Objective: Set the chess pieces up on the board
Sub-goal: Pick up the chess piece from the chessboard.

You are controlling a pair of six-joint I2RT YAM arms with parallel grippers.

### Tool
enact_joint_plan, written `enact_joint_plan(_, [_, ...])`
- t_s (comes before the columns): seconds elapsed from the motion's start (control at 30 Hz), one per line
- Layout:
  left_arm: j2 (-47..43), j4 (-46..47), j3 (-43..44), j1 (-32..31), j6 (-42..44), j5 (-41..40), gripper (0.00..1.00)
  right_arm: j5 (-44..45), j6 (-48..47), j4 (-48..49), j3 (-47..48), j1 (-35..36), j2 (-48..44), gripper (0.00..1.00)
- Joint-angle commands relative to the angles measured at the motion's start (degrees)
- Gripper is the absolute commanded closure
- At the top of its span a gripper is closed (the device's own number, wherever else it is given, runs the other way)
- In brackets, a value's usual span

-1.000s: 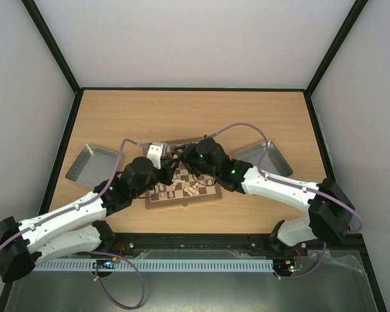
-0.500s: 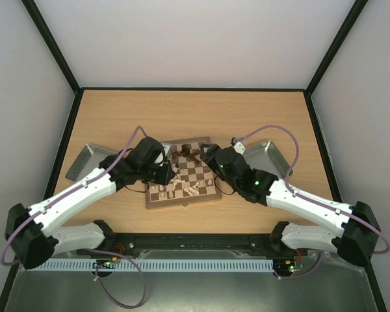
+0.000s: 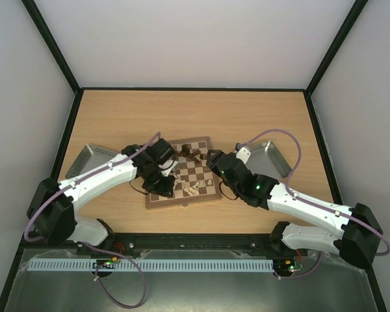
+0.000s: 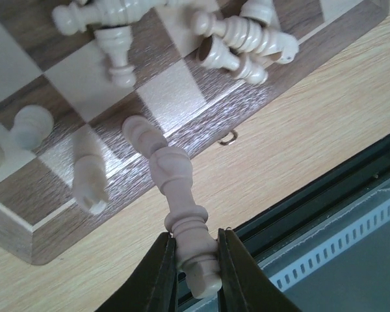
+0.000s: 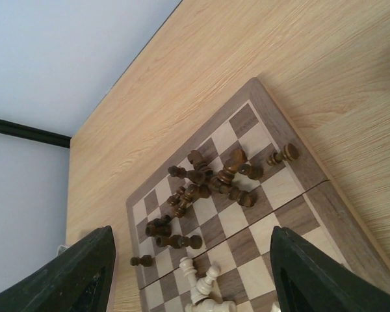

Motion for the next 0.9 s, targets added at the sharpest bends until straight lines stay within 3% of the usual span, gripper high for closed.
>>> enact_joint_plan(0.0, [3.5, -3.3, 3.8, -0.9, 1.6, 1.5, 0.89, 3.8, -0.9, 0.3, -2.1, -0.1, -1.2, 0.35])
enact_joint_plan(0.23, [8.5, -5.6, 8.4, -2.1, 1.9, 0.7, 0.89, 4.2, -1.3, 1.0, -3.4, -0.4, -2.0, 0.35])
enact_joint_plan(0.63, [7.9, -7.5, 10.8, -2.1, 0.8, -1.7, 0.88, 3.9, -2.4, 1.3, -4.3, -0.7, -1.7, 0.34])
enact_joint_plan(0.87, [7.1, -7.4, 9.5, -1.4, 0.2, -5.3, 0.88, -5.7, -12.1, 6.0, -3.3, -0.7, 1.2, 0.38])
